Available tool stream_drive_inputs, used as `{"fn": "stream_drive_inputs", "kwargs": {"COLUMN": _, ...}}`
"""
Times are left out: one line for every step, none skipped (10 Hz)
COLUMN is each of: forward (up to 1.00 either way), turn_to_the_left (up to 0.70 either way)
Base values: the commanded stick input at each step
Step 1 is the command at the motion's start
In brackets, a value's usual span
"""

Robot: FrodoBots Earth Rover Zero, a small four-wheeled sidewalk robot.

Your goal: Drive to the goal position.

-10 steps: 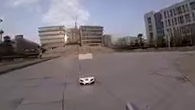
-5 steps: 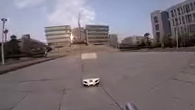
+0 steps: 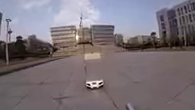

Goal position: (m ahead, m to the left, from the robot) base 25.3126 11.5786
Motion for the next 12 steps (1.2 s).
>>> {"fn": "stream_drive_inputs", "kwargs": {"forward": 0.70, "turn_to_the_left": 0.14}}
{"fn": "stream_drive_inputs", "kwargs": {"forward": 0.70, "turn_to_the_left": 0.14}}
{"fn": "stream_drive_inputs", "kwargs": {"forward": 0.70, "turn_to_the_left": 0.14}}
{"fn": "stream_drive_inputs", "kwargs": {"forward": 0.70, "turn_to_the_left": 0.14}}
{"fn": "stream_drive_inputs", "kwargs": {"forward": 0.70, "turn_to_the_left": 0.14}}
{"fn": "stream_drive_inputs", "kwargs": {"forward": 0.70, "turn_to_the_left": 0.14}}
{"fn": "stream_drive_inputs", "kwargs": {"forward": 0.70, "turn_to_the_left": 0.00}}
{"fn": "stream_drive_inputs", "kwargs": {"forward": 0.70, "turn_to_the_left": 0.00}}
{"fn": "stream_drive_inputs", "kwargs": {"forward": 0.70, "turn_to_the_left": 0.00}}
{"fn": "stream_drive_inputs", "kwargs": {"forward": 0.70, "turn_to_the_left": 0.00}}
{"fn": "stream_drive_inputs", "kwargs": {"forward": 0.70, "turn_to_the_left": 0.00}}
{"fn": "stream_drive_inputs", "kwargs": {"forward": 0.70, "turn_to_the_left": -0.10}}
